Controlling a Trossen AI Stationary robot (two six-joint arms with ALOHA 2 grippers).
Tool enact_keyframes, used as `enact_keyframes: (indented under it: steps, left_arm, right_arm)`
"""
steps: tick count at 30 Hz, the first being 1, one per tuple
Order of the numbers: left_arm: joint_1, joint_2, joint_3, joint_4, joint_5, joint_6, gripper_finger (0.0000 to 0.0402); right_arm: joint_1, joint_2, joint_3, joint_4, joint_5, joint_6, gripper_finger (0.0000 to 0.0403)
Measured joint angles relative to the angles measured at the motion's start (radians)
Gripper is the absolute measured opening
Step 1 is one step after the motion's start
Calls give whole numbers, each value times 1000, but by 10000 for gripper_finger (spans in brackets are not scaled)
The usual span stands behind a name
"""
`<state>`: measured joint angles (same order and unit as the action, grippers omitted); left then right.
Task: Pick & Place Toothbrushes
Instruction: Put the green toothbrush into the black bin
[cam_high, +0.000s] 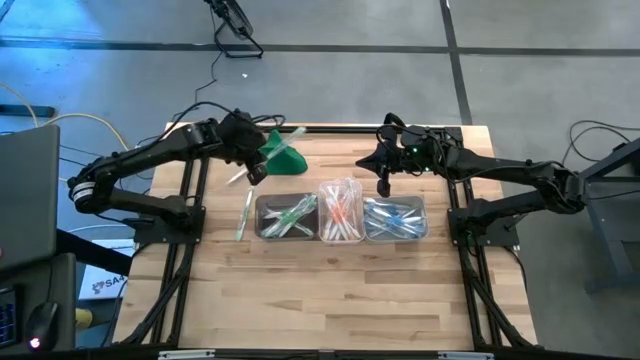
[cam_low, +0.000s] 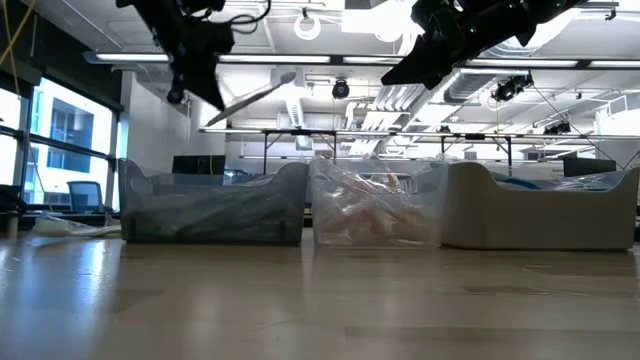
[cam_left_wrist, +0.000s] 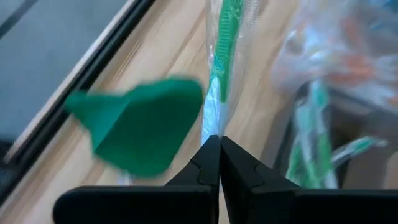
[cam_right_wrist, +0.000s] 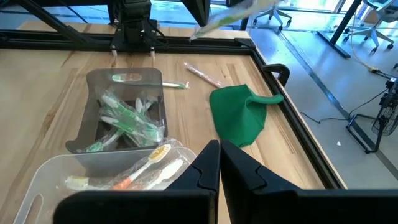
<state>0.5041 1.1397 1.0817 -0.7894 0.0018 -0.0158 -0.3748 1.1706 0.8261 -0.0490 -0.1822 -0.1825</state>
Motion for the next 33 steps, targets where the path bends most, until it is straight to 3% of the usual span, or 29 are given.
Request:
enact_keyframes:
  steps: [5, 15, 23, 28, 33]
  left_arm:
    - [0, 0, 0, 17, 46, 12, 0]
    - [-36, 1, -19, -58, 173, -177, 0]
    - [-213, 2, -67, -16, 159, -244, 0]
    - [-334, 2, -112, -9, 77, -259, 0]
    - [-422, 2, -177, 27, 71, -268, 0]
  right_arm:
    - [0, 0, 0, 0, -2, 0, 4]
    - [0, 0, 0, 0, 0, -5, 4]
    - [0, 0, 0, 0, -2, -6, 4]
    - [0, 0, 0, 0, -3, -6, 4]
    - [0, 0, 0, 0, -3, -6, 4]
